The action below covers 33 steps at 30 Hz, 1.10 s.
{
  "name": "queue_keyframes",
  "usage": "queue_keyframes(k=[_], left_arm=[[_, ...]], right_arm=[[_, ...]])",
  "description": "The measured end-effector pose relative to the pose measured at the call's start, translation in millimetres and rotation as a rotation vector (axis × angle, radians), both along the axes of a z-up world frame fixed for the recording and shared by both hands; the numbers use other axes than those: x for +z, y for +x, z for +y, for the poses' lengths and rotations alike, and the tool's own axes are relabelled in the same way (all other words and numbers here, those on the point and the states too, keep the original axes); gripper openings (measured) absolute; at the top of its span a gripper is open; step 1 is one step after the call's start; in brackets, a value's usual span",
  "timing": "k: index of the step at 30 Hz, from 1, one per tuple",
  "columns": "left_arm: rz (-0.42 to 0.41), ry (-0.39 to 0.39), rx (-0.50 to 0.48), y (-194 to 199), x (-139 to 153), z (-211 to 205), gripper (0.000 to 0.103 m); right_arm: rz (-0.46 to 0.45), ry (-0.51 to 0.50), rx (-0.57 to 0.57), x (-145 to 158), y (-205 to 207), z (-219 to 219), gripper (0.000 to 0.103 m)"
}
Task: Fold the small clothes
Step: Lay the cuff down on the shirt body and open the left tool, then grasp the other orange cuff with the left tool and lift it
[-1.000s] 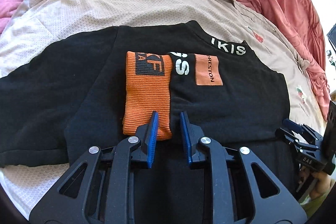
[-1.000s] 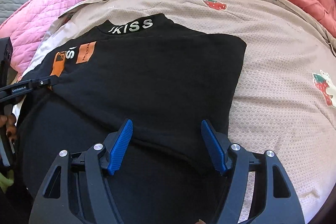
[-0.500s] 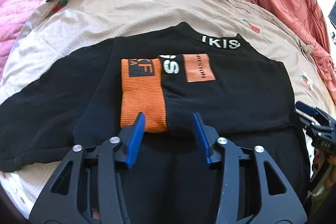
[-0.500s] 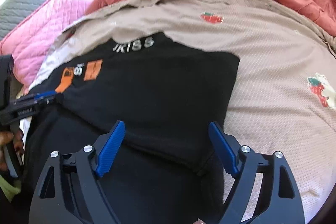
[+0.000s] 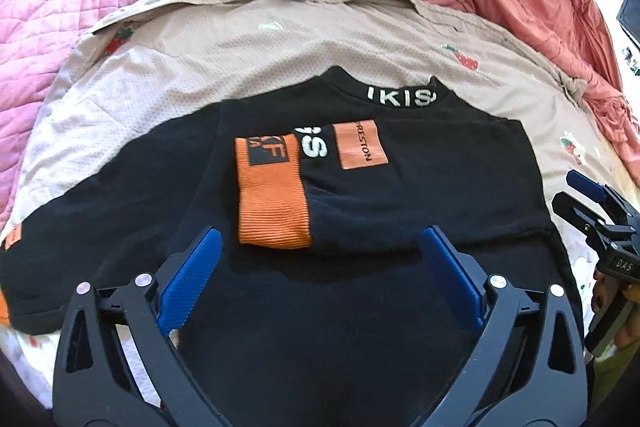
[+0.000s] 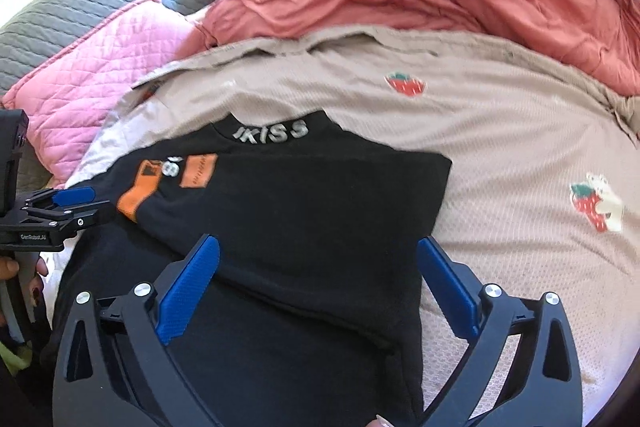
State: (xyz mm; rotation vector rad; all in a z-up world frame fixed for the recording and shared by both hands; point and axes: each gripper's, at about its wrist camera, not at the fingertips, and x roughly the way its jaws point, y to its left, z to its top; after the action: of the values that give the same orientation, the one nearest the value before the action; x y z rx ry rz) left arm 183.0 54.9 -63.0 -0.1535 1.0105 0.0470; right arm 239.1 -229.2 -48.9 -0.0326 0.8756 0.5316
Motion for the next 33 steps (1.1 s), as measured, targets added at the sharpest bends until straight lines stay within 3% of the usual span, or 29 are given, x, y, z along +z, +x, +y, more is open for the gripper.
queue_keyframes(k=[9, 26, 33], left_arm=[[-0.018, 0.031, 0.038, -24.7, 16.0, 22.0, 0.094], [-0.053, 0.030, 0.131, -78.0, 37.2, 79.6, 0.094], [-0.062, -0.021, 0.270, -107.1, 40.0, 131.1, 0.094]], right_arm=[[-0.095, 0.014, 0.044, 27.0, -29.0, 26.3, 0.098], [-0.135, -0.016, 0.174, 55.9, -90.3, 109.0, 0.099], [-0.161, -0.008, 0.240, 67.3, -115.0, 139.6, 0.099]])
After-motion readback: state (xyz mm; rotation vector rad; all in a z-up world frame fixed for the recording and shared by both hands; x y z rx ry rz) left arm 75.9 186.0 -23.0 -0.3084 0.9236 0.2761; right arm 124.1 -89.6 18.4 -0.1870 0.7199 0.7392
